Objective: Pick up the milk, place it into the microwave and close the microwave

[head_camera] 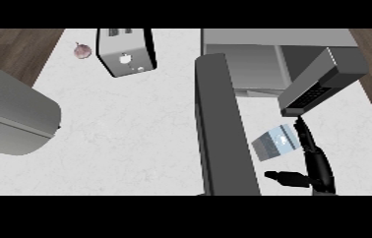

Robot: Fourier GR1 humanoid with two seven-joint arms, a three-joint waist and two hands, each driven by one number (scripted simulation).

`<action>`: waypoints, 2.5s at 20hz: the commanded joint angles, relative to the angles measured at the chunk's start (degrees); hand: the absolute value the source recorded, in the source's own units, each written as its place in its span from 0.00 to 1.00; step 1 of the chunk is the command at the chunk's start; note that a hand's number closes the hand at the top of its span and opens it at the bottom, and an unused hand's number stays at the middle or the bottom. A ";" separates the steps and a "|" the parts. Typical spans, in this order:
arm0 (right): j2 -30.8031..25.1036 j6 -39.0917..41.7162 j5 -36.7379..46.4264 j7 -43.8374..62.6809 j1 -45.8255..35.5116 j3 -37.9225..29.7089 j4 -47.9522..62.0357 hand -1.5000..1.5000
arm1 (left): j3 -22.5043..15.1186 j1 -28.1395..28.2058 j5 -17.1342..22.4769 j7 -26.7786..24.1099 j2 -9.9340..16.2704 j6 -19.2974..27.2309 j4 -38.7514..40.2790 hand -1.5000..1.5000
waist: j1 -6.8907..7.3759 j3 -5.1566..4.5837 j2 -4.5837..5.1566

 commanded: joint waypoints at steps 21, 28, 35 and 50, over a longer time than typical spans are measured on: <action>0.96 6.55 -2.09 -19.14 -18.94 -4.00 29.89 1.00 | 3.39 6.03 11.59 -0.74 -0.23 -4.28 -6.58 0.00 | 0.42 0.05 0.12; 0.57 6.91 -1.26 -20.96 -22.59 -3.99 35.00 1.00 | 1.53 3.52 9.33 -0.07 -0.23 -4.14 -5.01 0.00 | 0.56 0.09 0.44; 0.81 3.34 0.62 -19.63 -25.95 -2.49 34.17 1.00 | 1.94 5.00 10.86 0.75 -0.56 -4.02 -5.48 0.00 | 0.14 0.02 0.29; -3.58 -1.37 -0.53 -7.35 -44.33 -6.47 40.06 1.00 | 3.26 1.26 10.74 0.47 1.82 -6.09 0.24 0.00 | 2.33 0.08 1.11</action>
